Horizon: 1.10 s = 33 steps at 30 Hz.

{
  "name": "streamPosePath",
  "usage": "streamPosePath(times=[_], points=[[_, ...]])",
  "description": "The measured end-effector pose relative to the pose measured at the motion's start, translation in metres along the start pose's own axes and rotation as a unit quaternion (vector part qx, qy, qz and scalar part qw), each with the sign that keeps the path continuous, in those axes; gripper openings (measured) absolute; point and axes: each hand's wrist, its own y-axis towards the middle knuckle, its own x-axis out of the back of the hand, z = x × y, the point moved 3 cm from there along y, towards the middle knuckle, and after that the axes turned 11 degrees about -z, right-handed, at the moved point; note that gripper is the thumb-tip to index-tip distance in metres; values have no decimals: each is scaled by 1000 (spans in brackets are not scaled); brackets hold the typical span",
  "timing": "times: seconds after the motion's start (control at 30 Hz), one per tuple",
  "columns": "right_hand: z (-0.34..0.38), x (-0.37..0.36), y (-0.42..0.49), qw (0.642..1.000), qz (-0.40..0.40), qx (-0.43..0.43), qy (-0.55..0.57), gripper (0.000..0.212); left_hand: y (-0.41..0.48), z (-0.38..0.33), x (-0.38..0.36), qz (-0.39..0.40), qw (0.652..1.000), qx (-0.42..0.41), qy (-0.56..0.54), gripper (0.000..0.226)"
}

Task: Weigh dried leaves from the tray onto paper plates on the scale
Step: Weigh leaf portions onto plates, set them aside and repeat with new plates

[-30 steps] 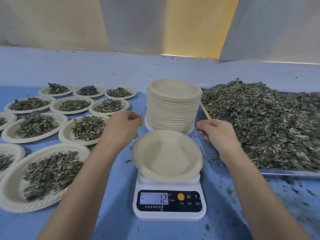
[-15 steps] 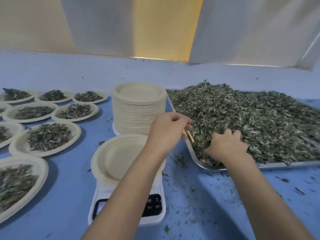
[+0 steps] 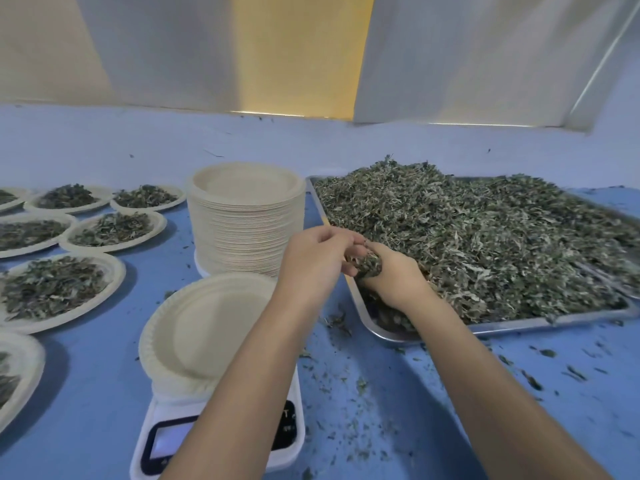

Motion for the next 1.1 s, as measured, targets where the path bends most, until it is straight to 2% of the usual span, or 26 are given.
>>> streamPosePath(times=[0.1, 0.2, 0.27, 0.33, 0.43, 0.6, 0.8, 0.9, 1.0, 1.1], points=[[-3, 4, 2, 995, -98, 2, 36, 49, 4, -1, 9, -22, 1000, -6, -7, 24], [0, 8, -2, 980, -193, 16, -47, 34, 6, -3, 16, -41, 999, -5, -30, 25], [3, 2, 2, 981, -171, 13, -94, 37, 6, -3, 18, -46, 998, -5, -35, 25], [3, -11, 9, 990, -88, -3, -113, 43, 6, -3, 18, -48, 998, -7, -33, 25], [1, -29, 19, 996, 35, -6, -76, 46, 6, -3, 16, -44, 999, -10, -24, 25], [-2, -41, 21, 985, 106, 44, -130, 44, 5, -2, 14, -42, 999, -10, -24, 26], [8, -35, 10, 975, 93, 32, -198, 39, 3, 0, 15, -39, 999, -3, -29, 27], [8, -33, 9, 979, 57, 36, -191, 36, 3, 5, 10, -48, 996, 40, -63, 26], [2, -28, 11, 991, -9, 34, -129, 36, 0, 11, 3, -50, 986, 110, -117, 25], [-3, -20, 14, 998, -63, -2, -25, 36, 0, 20, -5, -82, 969, 158, -172, 24]])
